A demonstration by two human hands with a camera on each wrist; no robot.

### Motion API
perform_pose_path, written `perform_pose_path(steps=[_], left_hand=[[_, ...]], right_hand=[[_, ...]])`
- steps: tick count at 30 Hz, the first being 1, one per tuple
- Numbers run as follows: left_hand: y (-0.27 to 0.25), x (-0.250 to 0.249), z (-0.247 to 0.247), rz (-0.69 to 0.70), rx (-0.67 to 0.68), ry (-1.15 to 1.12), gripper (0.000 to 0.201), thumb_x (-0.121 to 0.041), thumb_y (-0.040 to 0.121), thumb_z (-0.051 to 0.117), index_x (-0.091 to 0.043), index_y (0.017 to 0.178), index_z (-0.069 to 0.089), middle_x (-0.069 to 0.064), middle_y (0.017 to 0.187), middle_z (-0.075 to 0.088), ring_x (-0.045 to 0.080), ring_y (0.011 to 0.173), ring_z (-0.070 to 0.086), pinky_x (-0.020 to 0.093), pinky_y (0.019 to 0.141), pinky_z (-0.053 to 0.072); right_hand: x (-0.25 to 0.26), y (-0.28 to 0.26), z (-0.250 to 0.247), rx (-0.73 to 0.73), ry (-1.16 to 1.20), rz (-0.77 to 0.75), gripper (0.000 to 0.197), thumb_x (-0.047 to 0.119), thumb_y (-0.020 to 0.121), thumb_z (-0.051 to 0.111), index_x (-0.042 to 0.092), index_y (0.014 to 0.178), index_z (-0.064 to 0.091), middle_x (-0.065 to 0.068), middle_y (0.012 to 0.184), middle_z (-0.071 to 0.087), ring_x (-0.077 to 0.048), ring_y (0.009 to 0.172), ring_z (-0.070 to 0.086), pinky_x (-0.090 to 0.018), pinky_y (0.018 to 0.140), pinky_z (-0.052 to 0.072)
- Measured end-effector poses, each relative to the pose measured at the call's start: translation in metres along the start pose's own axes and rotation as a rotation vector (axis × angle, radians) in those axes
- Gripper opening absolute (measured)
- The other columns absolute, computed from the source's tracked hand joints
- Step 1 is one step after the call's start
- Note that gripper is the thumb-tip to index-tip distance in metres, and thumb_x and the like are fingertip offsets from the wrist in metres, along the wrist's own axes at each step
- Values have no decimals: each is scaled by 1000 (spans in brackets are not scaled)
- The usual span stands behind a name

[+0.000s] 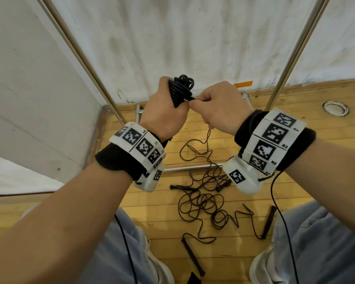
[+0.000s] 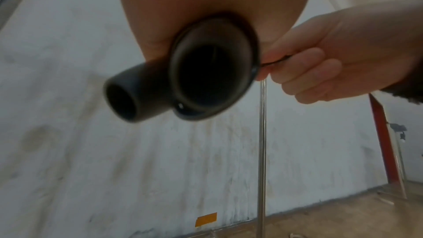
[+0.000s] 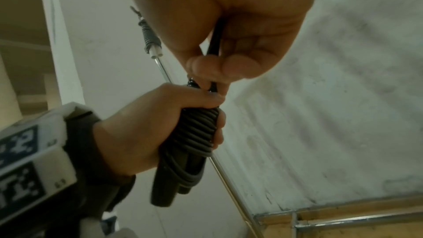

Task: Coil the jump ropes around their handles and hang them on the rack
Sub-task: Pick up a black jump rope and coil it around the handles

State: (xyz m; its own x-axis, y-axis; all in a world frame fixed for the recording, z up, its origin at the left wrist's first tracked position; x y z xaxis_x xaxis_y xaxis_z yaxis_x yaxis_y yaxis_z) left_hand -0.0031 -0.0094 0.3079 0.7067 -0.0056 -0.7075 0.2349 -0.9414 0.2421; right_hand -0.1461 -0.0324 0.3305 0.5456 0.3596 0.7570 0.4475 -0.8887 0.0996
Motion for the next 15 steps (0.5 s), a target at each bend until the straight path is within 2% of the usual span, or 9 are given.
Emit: perform_pose_path(steps=[2, 4, 6, 9, 12, 15], left_hand=[[0, -2, 1, 12, -6, 8, 43, -22, 88, 60, -13, 124, 39, -14, 77, 52, 5, 65, 54, 21, 52, 39], [0, -5, 2, 10, 60, -25, 47, -18, 89, 57, -13, 129, 32, -11, 78, 52, 10, 64, 55, 24, 54, 42], [0, -7, 1, -8, 187, -130, 47, -11, 91, 48, -18, 131, 25, -3, 77, 50, 14, 61, 50, 27, 55, 44], [-1, -6, -3, -26, 322, -268, 47, -1, 91, 36, -24, 129, 22, 2, 80, 44, 14, 62, 48, 25, 54, 45], [0, -4, -4, 7, 318, -250, 47, -5, 94, 48, -20, 132, 25, 0, 93, 50, -1, 63, 57, 14, 55, 48], [4, -1, -8, 50, 253, -191, 54, -24, 89, 66, -22, 133, 35, -4, 105, 55, 3, 82, 61, 14, 68, 51]], right_hand=[[0, 1, 1, -15, 54, 19, 36, 25, 89, 56, -8, 74, 63, -11, 58, 57, -23, 50, 57, -25, 50, 47], [0, 2, 4, 8, 70, 24, 29, 21, 91, 53, -4, 80, 62, -8, 66, 57, -27, 63, 57, -33, 59, 47], [-2, 2, 5, 41, 72, 34, 15, 16, 94, 50, 6, 90, 60, 0, 71, 54, -23, 71, 54, -31, 64, 41], [-8, 4, 0, 48, 57, 42, 12, 12, 95, 47, 11, 95, 59, 2, 73, 53, -22, 74, 54, -27, 67, 40], [-13, 5, -6, 2, 13, 29, 21, 12, 95, 48, 9, 109, 63, 3, 78, 54, -17, 74, 54, -24, 65, 40], [-14, 8, -10, -13, 25, 7, 23, 12, 94, 49, 8, 111, 64, 4, 76, 54, -15, 70, 53, -20, 57, 39]])
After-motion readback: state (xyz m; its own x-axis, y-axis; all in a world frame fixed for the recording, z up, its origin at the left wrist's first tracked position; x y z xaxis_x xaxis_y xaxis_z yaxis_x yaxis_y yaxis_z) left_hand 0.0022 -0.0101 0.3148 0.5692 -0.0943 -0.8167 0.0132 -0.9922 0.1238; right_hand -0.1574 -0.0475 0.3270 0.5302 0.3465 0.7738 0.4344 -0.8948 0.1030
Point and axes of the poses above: each hand's wrist, its own y-axis towards the middle knuckle, its own z-axis out of the palm, x = y × z, the point moved 1 cm from there along y, towards the middle knuckle
